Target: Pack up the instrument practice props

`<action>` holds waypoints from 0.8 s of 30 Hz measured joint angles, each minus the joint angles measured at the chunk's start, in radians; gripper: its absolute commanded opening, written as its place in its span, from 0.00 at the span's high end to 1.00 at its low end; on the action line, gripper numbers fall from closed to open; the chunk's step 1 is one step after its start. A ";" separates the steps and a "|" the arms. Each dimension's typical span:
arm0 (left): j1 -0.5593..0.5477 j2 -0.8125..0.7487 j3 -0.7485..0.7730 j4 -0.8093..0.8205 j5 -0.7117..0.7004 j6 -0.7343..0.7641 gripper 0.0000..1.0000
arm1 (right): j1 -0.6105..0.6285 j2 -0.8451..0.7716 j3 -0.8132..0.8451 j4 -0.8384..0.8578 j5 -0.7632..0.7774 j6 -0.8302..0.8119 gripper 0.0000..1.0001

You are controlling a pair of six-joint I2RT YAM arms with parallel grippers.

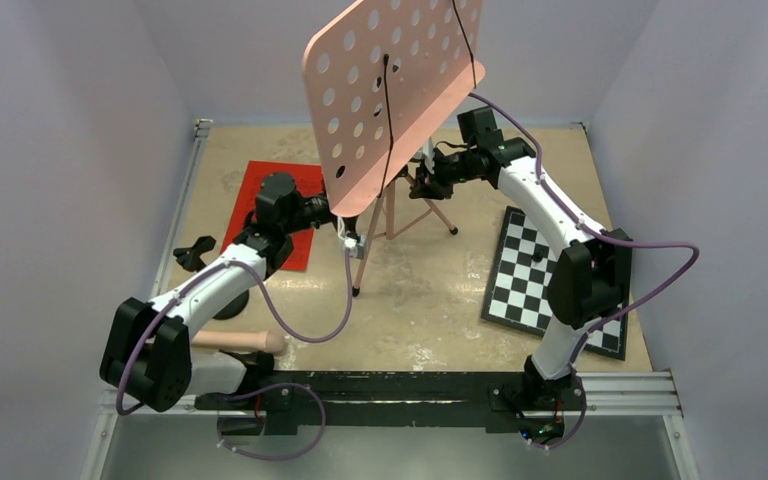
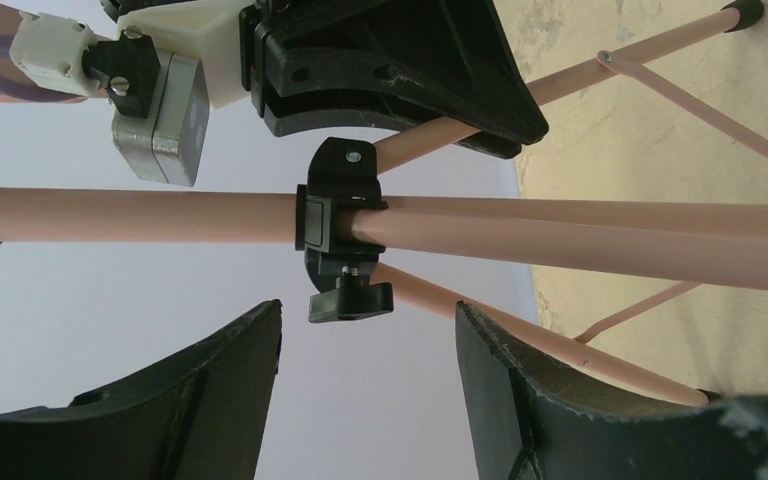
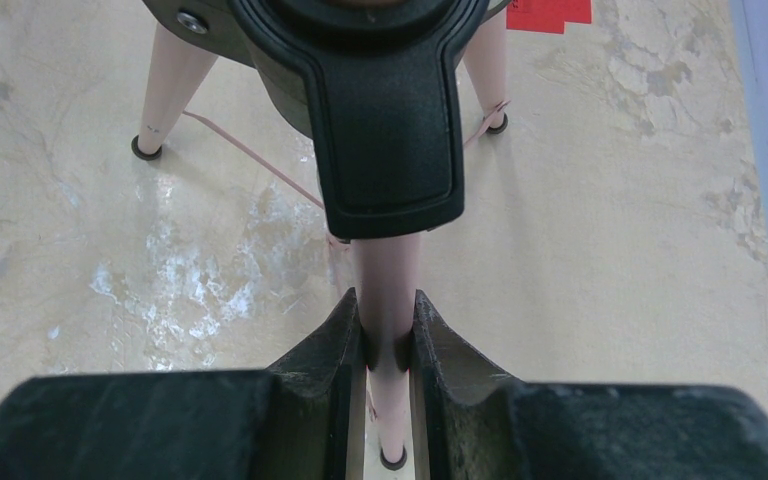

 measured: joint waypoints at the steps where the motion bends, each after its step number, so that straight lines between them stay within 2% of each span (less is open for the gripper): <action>1: -0.002 0.005 0.005 -0.004 0.001 0.002 0.32 | 0.000 0.000 0.000 0.000 0.000 0.000 1.00; 13: -0.011 0.067 0.085 -0.123 -0.046 -0.003 0.39 | 0.000 0.000 0.000 0.000 0.000 0.002 1.00; 16: -0.011 0.073 0.111 -0.167 -0.056 -0.011 0.46 | 0.000 0.000 0.000 0.000 0.000 0.002 1.00; 18: -0.011 0.075 0.138 -0.211 -0.062 -0.029 0.52 | 0.000 0.000 0.000 0.000 0.000 0.002 1.00; 24: -0.011 0.067 0.204 -0.340 -0.052 -0.141 0.54 | 0.000 0.000 0.000 0.000 -0.001 0.004 1.00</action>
